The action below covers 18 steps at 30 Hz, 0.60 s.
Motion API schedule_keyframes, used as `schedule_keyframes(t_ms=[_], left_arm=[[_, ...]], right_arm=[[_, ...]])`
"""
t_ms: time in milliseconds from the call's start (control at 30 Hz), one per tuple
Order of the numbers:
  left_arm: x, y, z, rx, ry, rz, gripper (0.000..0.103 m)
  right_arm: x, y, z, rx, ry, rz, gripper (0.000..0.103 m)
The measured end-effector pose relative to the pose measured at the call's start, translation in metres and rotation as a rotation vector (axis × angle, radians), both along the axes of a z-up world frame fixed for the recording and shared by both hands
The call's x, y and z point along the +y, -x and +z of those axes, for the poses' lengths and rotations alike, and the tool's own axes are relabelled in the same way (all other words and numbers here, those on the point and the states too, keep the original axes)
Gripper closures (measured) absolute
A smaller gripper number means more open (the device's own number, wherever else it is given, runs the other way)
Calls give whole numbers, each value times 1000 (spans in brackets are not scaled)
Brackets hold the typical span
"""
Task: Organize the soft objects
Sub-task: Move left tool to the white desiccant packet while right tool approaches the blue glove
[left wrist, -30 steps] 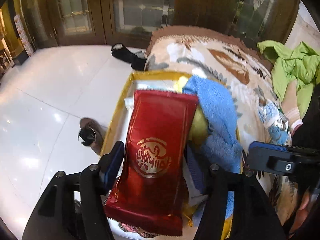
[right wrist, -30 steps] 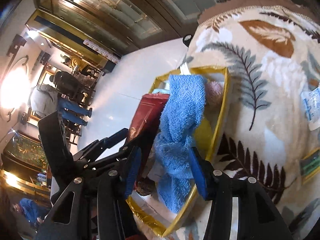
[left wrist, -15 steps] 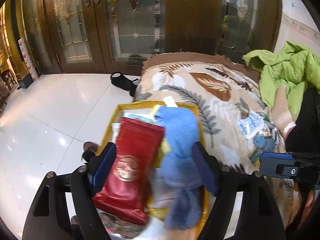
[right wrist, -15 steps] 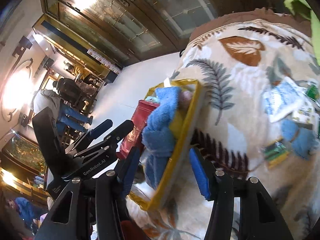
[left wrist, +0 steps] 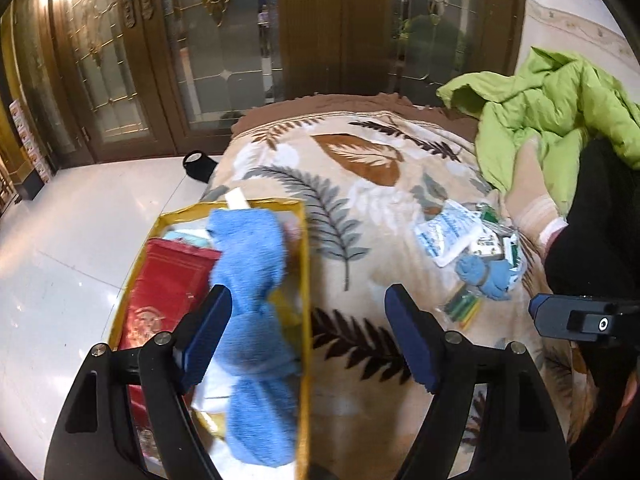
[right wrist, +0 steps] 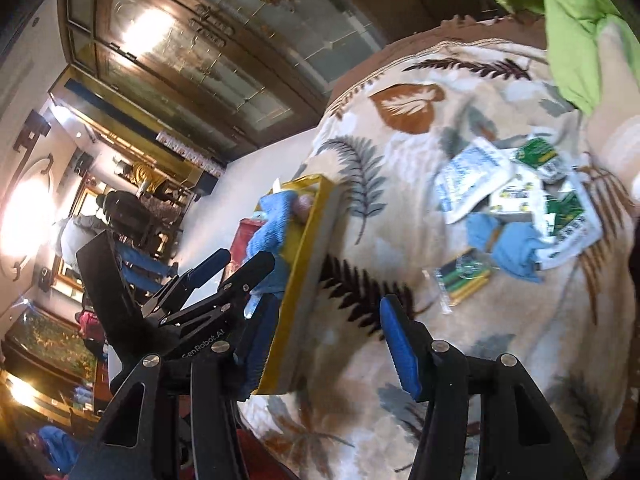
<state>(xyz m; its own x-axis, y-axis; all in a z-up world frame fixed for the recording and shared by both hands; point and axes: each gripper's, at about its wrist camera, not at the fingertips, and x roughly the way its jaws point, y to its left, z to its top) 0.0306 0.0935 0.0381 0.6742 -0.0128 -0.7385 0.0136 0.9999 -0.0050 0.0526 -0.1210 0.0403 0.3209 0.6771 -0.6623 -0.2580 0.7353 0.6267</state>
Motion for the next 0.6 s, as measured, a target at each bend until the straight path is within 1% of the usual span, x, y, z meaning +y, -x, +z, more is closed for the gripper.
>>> schedule_keyframes(t_ms=[100, 333, 600], left_arm=[[-12, -3, -1, 0, -19, -12, 24], [-30, -10, -10, 29, -30, -34, 24], [-40, -15, -21, 56, -49, -45, 24]], right_arm=[[-16, 2, 1, -6, 0, -28, 46], [-49, 3, 0, -9, 4, -90, 45], [-75, -3, -9, 26, -14, -149, 44]])
